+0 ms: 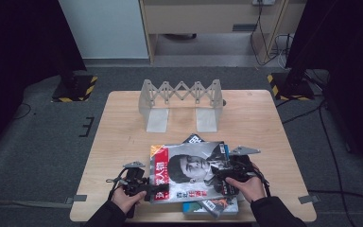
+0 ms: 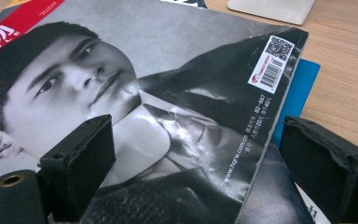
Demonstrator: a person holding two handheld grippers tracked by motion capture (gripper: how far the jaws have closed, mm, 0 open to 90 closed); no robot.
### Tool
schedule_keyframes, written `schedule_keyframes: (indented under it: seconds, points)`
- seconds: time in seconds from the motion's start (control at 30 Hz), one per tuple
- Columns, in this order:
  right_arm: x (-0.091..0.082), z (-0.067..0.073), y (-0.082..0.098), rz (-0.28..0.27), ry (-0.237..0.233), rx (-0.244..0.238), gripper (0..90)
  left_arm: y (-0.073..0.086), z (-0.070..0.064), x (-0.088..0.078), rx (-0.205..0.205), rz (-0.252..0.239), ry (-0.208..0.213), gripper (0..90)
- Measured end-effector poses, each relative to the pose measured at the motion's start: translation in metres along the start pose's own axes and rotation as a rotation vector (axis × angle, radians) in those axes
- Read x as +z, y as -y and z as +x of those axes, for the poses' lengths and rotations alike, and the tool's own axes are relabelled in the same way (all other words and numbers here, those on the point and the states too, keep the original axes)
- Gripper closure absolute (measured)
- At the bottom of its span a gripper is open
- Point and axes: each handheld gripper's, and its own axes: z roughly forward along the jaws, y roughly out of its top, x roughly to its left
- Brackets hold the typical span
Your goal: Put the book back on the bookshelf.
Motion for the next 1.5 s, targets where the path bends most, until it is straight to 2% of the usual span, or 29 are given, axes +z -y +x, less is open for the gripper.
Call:
schedule_keyframes:
  seconds: [0.07, 0.1, 0.13, 0.23, 0.33, 0.43, 0.53, 0.67, 0.77, 0.83, 0.97, 1.03, 1.1, 1.13, 1.2, 1.3, 1.33, 1.37, 1.4, 1.5]
  points:
    - [0.000, 0.001, 0.000, 0.001, -0.002, 0.001, 10.6, -0.001, -0.001, -0.007, -0.021, -0.043, 0.034, 30.6]
    - [0.001, 0.001, 0.000, -0.001, -0.002, 0.002, 10.0, -0.003, -0.002, -0.012, -0.026, -0.082, 0.058, 32.1]
    - [0.001, 0.001, 0.000, -0.001, -0.002, 0.002, 10.0, -0.003, -0.002, -0.012, -0.026, -0.082, 0.058, 33.4]
    - [0.002, 0.001, 0.001, -0.004, -0.003, -0.012, 8.7, -0.005, -0.004, -0.016, -0.014, -0.142, 0.084, 35.6]
    - [0.002, 0.001, 0.001, -0.005, -0.004, -0.013, 8.4, -0.006, -0.005, -0.017, -0.009, -0.160, 0.101, 38.9]
    - [0.002, 0.001, 0.001, -0.006, -0.006, -0.013, 8.0, -0.009, -0.005, -0.016, -0.025, -0.182, 0.135, 39.9]
    - [0.002, 0.001, 0.001, -0.007, -0.008, -0.013, 7.7, -0.013, -0.005, -0.012, -0.036, -0.169, 0.146, 43.4]
    - [0.002, 0.001, 0.002, -0.009, -0.008, -0.011, 7.5, -0.015, -0.008, -0.002, -0.014, -0.113, 0.120, 48.6]
    - [0.002, 0.001, 0.001, -0.009, -0.011, -0.010, 7.6, -0.017, -0.005, -0.004, -0.060, -0.107, 0.144, 54.7]
    - [0.001, 0.000, 0.001, -0.004, -0.017, 0.008, 8.8, -0.020, -0.005, -0.006, -0.083, -0.100, 0.154, 60.3]
    - [-0.001, -0.003, 0.000, -0.002, -0.018, 0.017, 9.3, -0.024, -0.005, -0.009, -0.127, -0.095, 0.176, 64.4]
    - [-0.003, -0.005, -0.001, -0.011, -0.012, 0.026, 9.3, -0.027, -0.005, -0.011, -0.133, -0.097, 0.193, 67.4]
    - [-0.006, -0.007, -0.003, -0.028, -0.007, 0.040, 9.3, -0.030, -0.008, -0.012, -0.130, -0.095, 0.190, 69.0]
    - [-0.010, -0.012, -0.004, -0.044, 0.001, 0.050, 9.2, -0.032, -0.009, -0.013, -0.123, -0.097, 0.189, 70.4]
    - [-0.012, -0.015, -0.004, -0.051, 0.004, 0.061, 9.2, -0.035, -0.011, -0.015, -0.135, -0.104, 0.194, 72.7]
    - [-0.019, -0.029, -0.004, -0.071, 0.041, 0.081, 8.7, -0.043, -0.013, -0.019, -0.141, -0.127, 0.209, 75.9]
    - [-0.019, -0.029, -0.004, -0.071, 0.041, 0.081, 8.7, -0.043, -0.013, -0.019, -0.141, -0.127, 0.209, 76.9]
    - [-0.023, -0.036, -0.004, -0.079, 0.068, 0.086, 8.7, -0.048, -0.015, -0.020, -0.149, -0.144, 0.222, 77.9]
    - [-0.023, -0.036, -0.004, -0.079, 0.068, 0.086, 8.7, -0.048, -0.015, -0.020, -0.149, -0.144, 0.222, 78.7]
    - [-0.031, -0.053, -0.002, -0.094, 0.117, 0.112, 8.6, -0.055, -0.018, -0.022, -0.161, -0.163, 0.233, 80.5]
